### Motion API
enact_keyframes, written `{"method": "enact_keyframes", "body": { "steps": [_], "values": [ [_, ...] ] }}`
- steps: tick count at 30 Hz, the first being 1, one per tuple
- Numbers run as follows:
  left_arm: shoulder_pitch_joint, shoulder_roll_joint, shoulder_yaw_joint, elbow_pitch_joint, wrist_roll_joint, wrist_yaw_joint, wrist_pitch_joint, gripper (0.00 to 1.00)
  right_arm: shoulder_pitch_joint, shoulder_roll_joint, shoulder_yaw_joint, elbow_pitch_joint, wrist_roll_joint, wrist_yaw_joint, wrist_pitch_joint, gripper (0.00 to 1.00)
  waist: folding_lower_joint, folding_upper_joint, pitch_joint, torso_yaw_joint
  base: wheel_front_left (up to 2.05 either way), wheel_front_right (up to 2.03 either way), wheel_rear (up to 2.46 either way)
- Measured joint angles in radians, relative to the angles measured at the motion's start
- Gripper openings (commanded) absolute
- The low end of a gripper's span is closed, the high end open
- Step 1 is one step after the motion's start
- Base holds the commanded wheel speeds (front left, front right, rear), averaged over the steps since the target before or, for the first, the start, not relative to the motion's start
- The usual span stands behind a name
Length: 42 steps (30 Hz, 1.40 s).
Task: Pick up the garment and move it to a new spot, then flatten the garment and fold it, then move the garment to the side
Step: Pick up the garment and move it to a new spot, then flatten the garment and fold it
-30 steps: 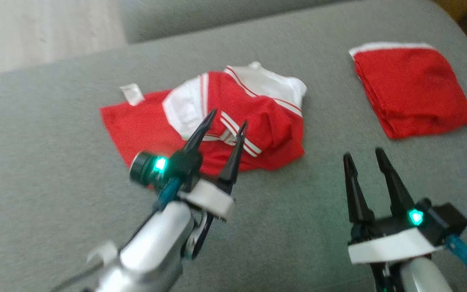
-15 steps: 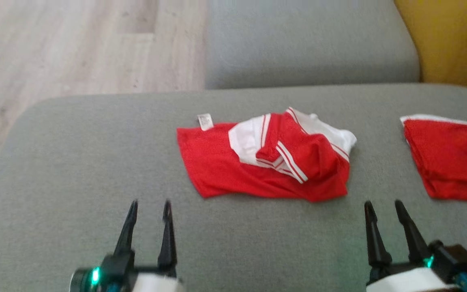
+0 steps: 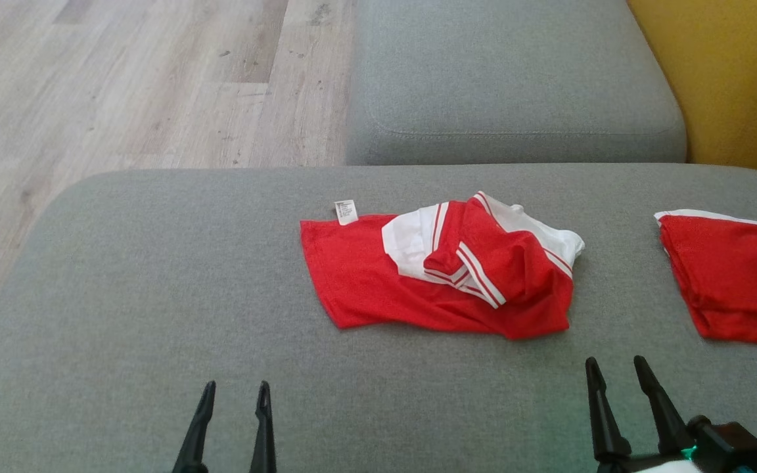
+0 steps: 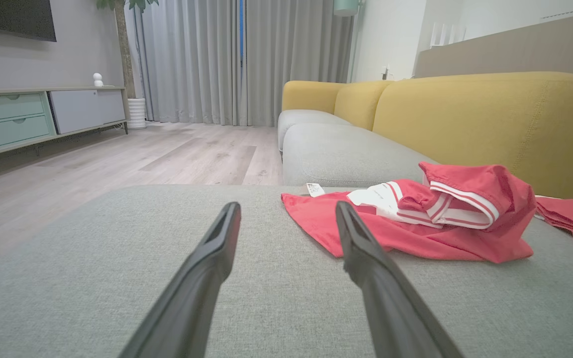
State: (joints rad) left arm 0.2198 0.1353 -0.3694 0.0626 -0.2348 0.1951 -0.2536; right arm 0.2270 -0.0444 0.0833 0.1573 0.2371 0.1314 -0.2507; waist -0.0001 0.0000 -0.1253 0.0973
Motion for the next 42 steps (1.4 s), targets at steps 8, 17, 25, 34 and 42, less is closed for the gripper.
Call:
{"method": "enact_keyframes", "body": {
  "steps": [8,17,25,34,42],
  "values": [
    [0.004,-0.025,0.047,0.010,0.025,-0.037,0.000,1.00,0.001,0.000,0.000,0.000,-0.001,0.000,0.000,1.00,0.0001,0.0000,0.007,0.006,0.00,0.00,0.00],
    [0.005,-0.049,0.080,0.017,0.045,-0.063,0.000,1.00,0.001,0.000,0.007,0.000,-0.001,0.000,0.000,1.00,0.0001,0.0000,0.009,0.000,0.00,0.00,0.00],
    [0.009,-0.057,0.088,0.022,0.059,-0.088,0.000,1.00,0.001,0.000,0.007,0.000,-0.001,0.000,0.000,1.00,0.0001,0.0000,0.016,0.000,0.00,0.00,0.00],
    [-0.054,-0.067,0.080,0.115,0.056,-0.110,0.000,1.00,-0.001,0.000,0.023,-0.014,-0.004,0.000,0.000,1.00,0.0001,0.0000,0.058,-0.024,0.00,0.00,0.00],
    [-0.393,-0.081,-0.032,0.296,-0.093,-0.181,0.052,1.00,-0.044,0.000,0.062,-0.022,-0.037,0.000,0.000,1.00,0.0001,0.0000,0.129,-0.091,0.00,0.00,0.00]
  ]
}}
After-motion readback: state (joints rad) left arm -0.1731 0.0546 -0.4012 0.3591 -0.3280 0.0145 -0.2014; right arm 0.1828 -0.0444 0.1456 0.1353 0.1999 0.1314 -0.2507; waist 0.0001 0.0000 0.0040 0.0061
